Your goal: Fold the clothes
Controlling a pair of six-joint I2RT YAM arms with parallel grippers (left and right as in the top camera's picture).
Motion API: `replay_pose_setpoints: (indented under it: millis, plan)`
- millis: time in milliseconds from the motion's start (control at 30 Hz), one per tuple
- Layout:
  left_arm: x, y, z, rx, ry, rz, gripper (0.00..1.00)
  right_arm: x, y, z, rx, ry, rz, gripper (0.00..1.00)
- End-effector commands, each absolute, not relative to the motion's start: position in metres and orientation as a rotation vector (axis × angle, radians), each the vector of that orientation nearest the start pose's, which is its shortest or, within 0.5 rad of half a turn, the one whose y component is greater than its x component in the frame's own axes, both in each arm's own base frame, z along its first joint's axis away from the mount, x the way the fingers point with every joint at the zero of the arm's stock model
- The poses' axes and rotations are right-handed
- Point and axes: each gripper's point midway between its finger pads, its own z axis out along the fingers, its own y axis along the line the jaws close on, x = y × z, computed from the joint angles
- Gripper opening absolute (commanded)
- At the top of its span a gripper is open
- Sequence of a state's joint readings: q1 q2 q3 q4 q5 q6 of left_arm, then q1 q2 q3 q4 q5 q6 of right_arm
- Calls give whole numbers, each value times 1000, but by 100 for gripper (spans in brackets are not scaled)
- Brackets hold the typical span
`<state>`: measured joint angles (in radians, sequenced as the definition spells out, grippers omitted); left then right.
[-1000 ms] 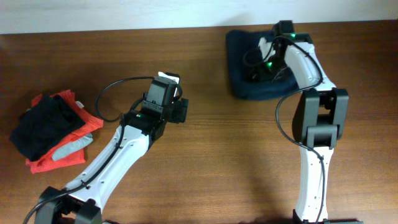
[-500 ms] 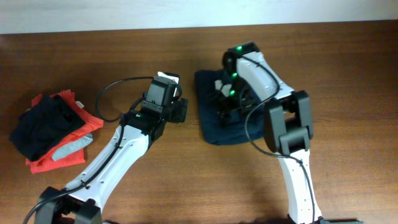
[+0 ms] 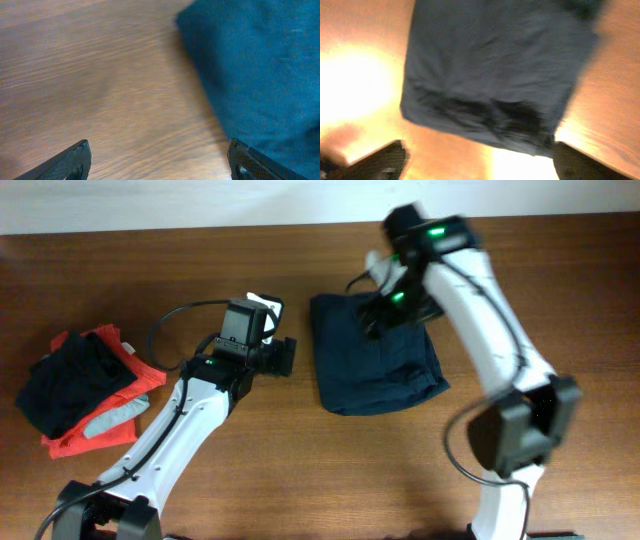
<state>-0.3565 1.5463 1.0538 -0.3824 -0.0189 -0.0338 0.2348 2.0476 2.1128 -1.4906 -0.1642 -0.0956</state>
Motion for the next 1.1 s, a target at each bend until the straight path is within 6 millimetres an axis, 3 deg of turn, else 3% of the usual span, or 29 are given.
replay_pose_setpoints:
  millis: [0, 33, 67, 200, 233, 267, 333, 500, 567, 667, 900, 967, 1067]
  plan:
    - [382, -175, 147, 487, 2367, -391, 87, 417, 61, 173, -266, 2994, 185, 59]
    - [382, -177, 148, 467, 2374, -415, 87, 419, 42, 162, -195, 3028, 186, 40]
    - [381, -178, 147, 468, 2377, -424, 87, 419, 26, 146, -134, 3071, 195, 36]
    - [378, -176, 144, 468, 2394, -422, 87, 407, 0, 101, -20, 3205, 217, 31]
    - [377, -176, 144, 468, 2398, -421, 87, 403, -3, 92, -8, 3232, 221, 29]
    - [377, -176, 143, 468, 2402, -421, 87, 396, -5, 69, -1, 3282, 229, 26]
    - [376, -176, 143, 468, 2404, -421, 92, 389, -4, 49, 0, 3315, 231, 26]
    - [372, -174, 139, 470, 2429, -417, 93, 363, 6, 5, -28, 3384, 241, 26]
    - [372, -174, 139, 470, 2431, -417, 94, 349, 19, -11, -63, 3413, 254, 26]
    - [368, -172, 136, 470, 2450, -412, 94, 337, 57, -16, -138, 3421, 429, 25]
    - [365, -163, 130, 452, 2489, -359, 98, 327, 139, -8, -364, 3363, 687, 24]
    - [364, -160, 128, 446, 2499, -355, 99, 326, 171, 1, -411, 3297, 864, 23]
    - [366, -155, 128, 428, 2503, -349, 99, 327, 200, 13, -455, 3226, 1027, 23]
